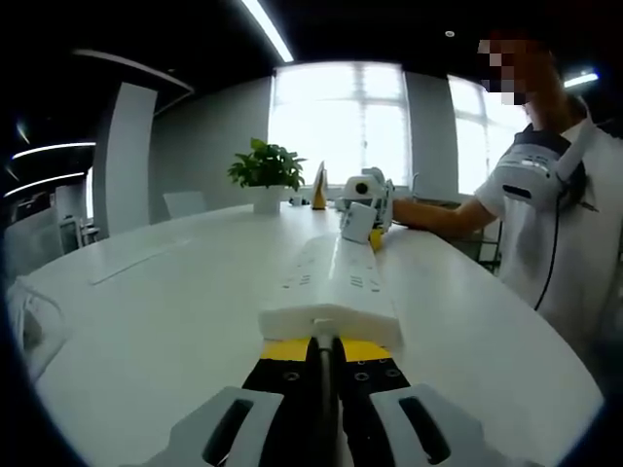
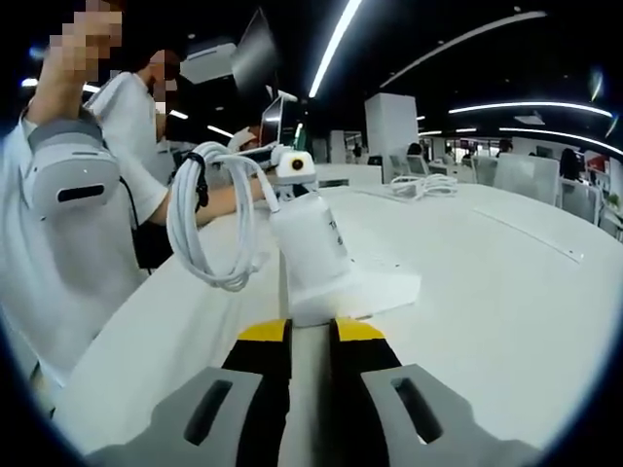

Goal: Straighten the power strip on the desk, plug the charger into it

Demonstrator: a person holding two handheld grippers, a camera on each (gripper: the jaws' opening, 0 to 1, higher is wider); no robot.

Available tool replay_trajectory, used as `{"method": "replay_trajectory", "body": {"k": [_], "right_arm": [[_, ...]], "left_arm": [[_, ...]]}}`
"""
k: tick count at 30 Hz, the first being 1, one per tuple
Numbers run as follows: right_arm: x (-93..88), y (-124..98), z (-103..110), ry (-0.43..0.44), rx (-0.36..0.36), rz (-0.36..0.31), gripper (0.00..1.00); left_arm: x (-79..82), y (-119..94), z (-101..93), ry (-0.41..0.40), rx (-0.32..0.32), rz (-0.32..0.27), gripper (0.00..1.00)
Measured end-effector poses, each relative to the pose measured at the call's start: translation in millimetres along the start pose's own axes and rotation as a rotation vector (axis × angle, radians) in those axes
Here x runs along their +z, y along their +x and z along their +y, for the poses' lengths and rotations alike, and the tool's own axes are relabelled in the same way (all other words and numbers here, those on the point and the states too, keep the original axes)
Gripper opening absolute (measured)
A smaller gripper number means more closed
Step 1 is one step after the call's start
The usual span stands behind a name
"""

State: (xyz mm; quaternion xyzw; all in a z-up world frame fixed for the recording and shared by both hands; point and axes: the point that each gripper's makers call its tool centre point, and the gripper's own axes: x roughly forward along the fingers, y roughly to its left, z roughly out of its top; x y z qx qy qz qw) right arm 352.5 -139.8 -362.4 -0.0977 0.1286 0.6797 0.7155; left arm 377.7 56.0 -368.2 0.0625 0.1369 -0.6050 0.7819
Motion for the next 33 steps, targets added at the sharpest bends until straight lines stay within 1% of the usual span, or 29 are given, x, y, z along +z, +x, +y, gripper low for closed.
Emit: {"method": "replay_trajectory", "body": {"k": [10, 13, 18, 21, 23, 27, 28, 33], "right_arm": [[0.0, 0.3, 3.0, -0.021, 0.015, 0.011, 0.15], [-0.1, -1.4, -0.8, -0.047, 0.027, 0.002, 0.15], [-0.1, -1.5, -0.7, -0.068, 0.036, 0.012, 0.16], [-1.2, -6.8, -6.4, -0.071, 0.018, 0.017, 0.21], [-2.4, -9.0, -14.5, -0.063, -0.007, 0.014, 0.21], [-2.4, -6.4, -19.9, -0.063, -0.021, -0.003, 0.21], [-2.4, -5.2, -20.3, -0.047, -0.023, -0.008, 0.21], [0.9, -1.9, -28.7, -0.056, -0.032, -0.025, 0.21]], "left_arm": [[-0.6, -2.4, -2.0, 0.006, -0.024, 0.004, 0.11], [-0.6, -3.4, -0.1, 0.007, -0.024, 0.003, 0.11], [-0.5, -4.4, 1.6, 0.008, -0.026, 0.000, 0.11], [-0.6, -5.2, 2.9, 0.008, -0.027, -0.001, 0.11], [-0.7, -5.6, 3.5, 0.008, -0.027, -0.001, 0.11], [-0.5, -5.1, 3.3, 0.008, -0.027, -0.001, 0.11], [-0.3, -4.4, 2.3, 0.009, -0.027, 0.000, 0.11], [0.3, -2.4, -0.3, 0.010, -0.027, -0.001, 0.11]]}}
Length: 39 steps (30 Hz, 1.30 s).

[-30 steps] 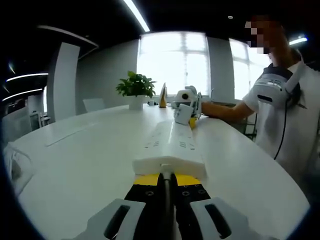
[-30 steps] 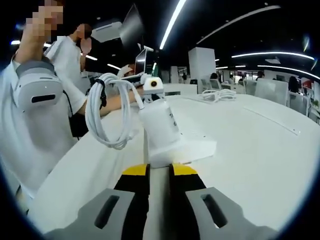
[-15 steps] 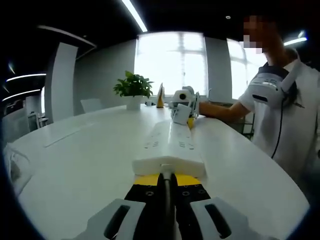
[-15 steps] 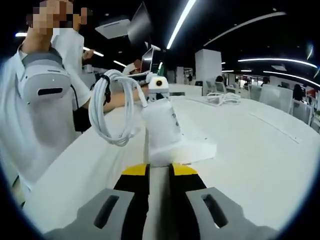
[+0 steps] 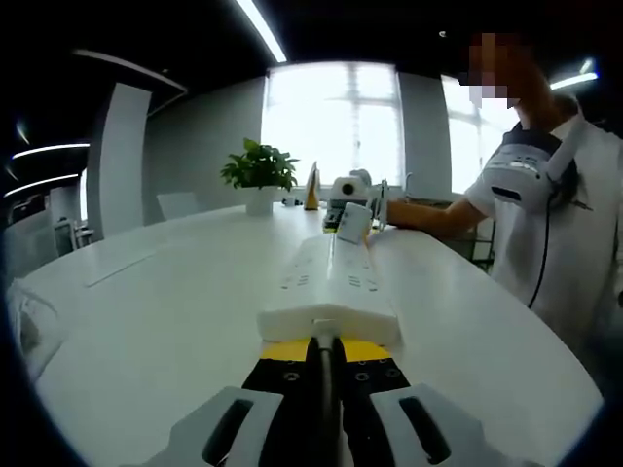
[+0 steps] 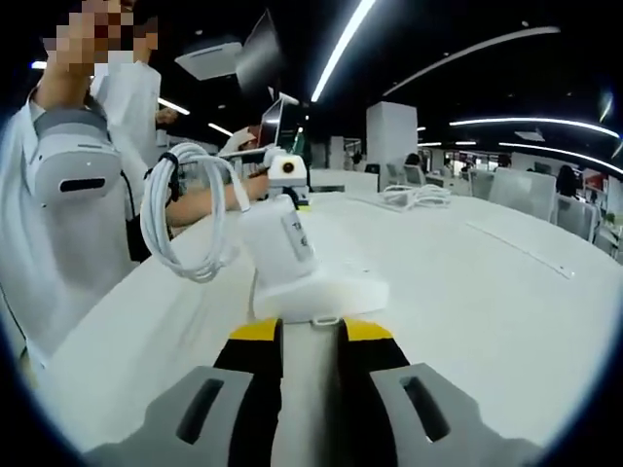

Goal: Straighten the power strip on the desk, plug the charger into it

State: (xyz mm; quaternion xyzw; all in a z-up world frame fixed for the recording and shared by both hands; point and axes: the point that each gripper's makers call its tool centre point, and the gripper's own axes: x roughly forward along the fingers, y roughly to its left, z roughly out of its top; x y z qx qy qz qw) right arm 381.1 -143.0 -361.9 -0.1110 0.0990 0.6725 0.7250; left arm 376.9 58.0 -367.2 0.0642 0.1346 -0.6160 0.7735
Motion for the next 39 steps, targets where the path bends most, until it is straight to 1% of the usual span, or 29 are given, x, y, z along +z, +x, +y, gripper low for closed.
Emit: {"method": "replay_trajectory", "body": {"k": [2, 7, 11, 15, 22, 24, 27, 33, 39], "right_arm": [[0.0, -1.7, -7.6, -0.001, 0.004, -0.002, 0.21], [0.0, -3.4, -11.6, -0.002, 0.005, 0.000, 0.20], [-0.2, -2.6, -25.7, -0.003, -0.023, 0.016, 0.10], [1.5, -0.2, -25.7, 0.008, -0.013, 0.013, 0.10], [2.1, 0.3, -29.3, 0.026, -0.035, 0.019, 0.10], [2.2, 0.5, -28.0, 0.039, -0.036, 0.021, 0.10], [2.0, 0.8, -19.6, 0.052, -0.020, 0.027, 0.10], [1.2, 0.0, -5.9, 0.048, 0.007, 0.027, 0.10], [0.7, -2.2, -1.2, 0.058, 0.016, 0.029, 0.10]], "left_arm": [[0.0, 0.3, -0.4, 0.000, 0.000, 0.000, 0.11], [-0.1, 1.1, -1.9, 0.000, -0.001, 0.000, 0.11], [-0.6, 0.0, -0.8, 0.001, -0.003, 0.000, 0.11], [-0.8, -0.4, -0.2, 0.001, -0.003, -0.001, 0.11], [-0.7, 0.4, -1.8, 0.001, -0.003, -0.001, 0.11], [-0.8, 0.1, -1.9, 0.000, -0.003, 0.000, 0.11], [-0.9, 0.4, -4.3, 0.001, -0.008, 0.002, 0.11], [-0.7, 2.2, -8.7, 0.001, -0.016, 0.003, 0.11], [-1.1, 1.7, -9.2, -0.005, -0.019, 0.007, 0.11]]}}
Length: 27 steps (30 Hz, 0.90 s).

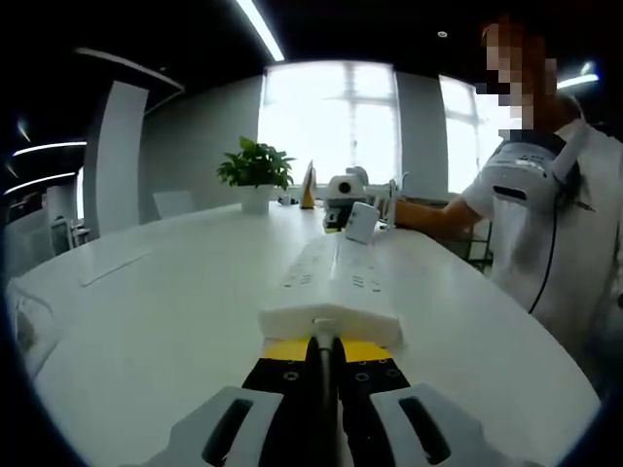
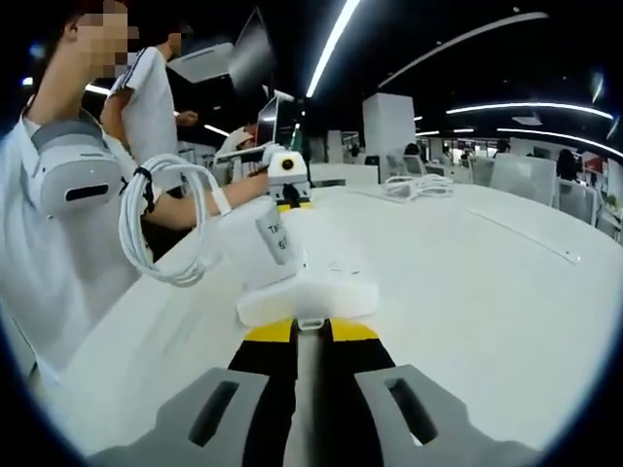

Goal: Straighten the power strip on the desk, plug the charger into it

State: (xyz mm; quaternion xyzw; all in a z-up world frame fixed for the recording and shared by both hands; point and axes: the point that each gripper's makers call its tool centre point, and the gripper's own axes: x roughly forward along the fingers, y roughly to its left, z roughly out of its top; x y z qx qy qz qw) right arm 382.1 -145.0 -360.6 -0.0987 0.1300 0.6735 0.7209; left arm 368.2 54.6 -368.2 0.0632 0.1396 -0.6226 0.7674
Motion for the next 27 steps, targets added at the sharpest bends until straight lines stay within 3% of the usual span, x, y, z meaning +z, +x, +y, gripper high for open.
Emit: {"method": "replay_trajectory", "body": {"k": [6, 27], "right_arm": [[-0.2, -0.4, 12.9, -0.001, 0.043, 0.004, 0.10], [-1.5, 0.0, 27.9, -0.006, 0.033, 0.025, 0.10]], "left_arm": [[-1.9, -4.3, -6.4, -0.018, -0.029, 0.010, 0.11], [-3.4, -6.9, -18.2, 0.004, -0.004, 0.000, 0.11]]}}
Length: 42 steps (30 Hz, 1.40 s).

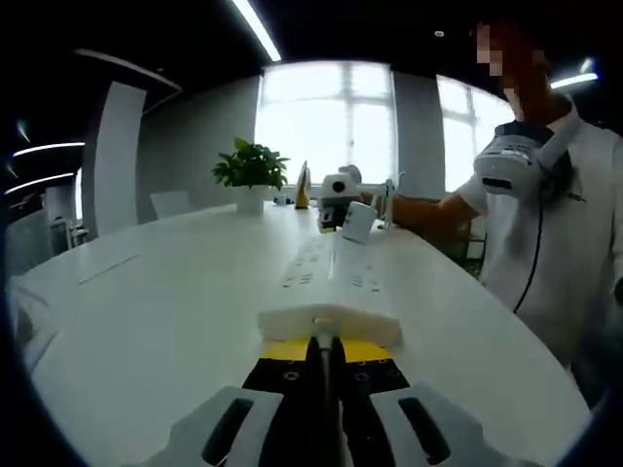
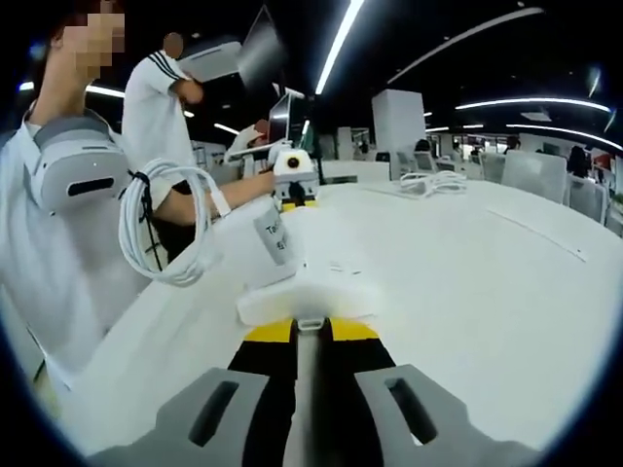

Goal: Straighten the power strip on the desk, plug the charger into it

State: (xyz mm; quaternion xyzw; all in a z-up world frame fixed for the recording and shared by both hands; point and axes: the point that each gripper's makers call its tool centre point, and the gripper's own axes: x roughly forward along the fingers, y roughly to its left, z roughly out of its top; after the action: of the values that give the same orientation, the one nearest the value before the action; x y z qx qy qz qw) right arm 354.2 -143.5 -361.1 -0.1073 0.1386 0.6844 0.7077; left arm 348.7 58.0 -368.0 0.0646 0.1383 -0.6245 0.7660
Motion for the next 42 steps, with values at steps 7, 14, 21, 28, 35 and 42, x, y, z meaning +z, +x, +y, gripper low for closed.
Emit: {"method": "replay_trajectory", "body": {"k": [7, 14, 21, 28, 35, 42], "right_arm": [[-2.9, -3.0, 14.7, 0.010, 0.000, -0.021, 0.10], [-3.3, -3.9, 26.7, -0.004, -0.033, -0.006, 0.10], [-4.8, -9.6, 30.1, 0.008, -0.053, -0.013, 0.10], [-5.9, -16.4, 30.1, 0.004, -0.067, -0.027, 0.10], [-7.8, -21.5, 34.5, 0.003, -0.066, -0.026, 0.10], [-11.2, -28.0, 37.7, 0.002, -0.073, -0.027, 0.10]], "left_arm": [[-0.9, -1.9, -8.1, -0.012, -0.012, 0.004, 0.11], [-1.4, -0.1, -23.2, -0.026, -0.019, 0.009, 0.11], [-1.7, 2.1, -41.6, -0.024, -0.029, 0.010, 0.11], [-2.5, 1.1, -43.0, -0.011, -0.005, 0.003, 0.11], [-1.2, 6.4, -47.7, -0.009, -0.006, 0.003, 0.11], [0.1, 11.1, -48.7, 0.001, -0.001, -0.001, 0.11]]}}
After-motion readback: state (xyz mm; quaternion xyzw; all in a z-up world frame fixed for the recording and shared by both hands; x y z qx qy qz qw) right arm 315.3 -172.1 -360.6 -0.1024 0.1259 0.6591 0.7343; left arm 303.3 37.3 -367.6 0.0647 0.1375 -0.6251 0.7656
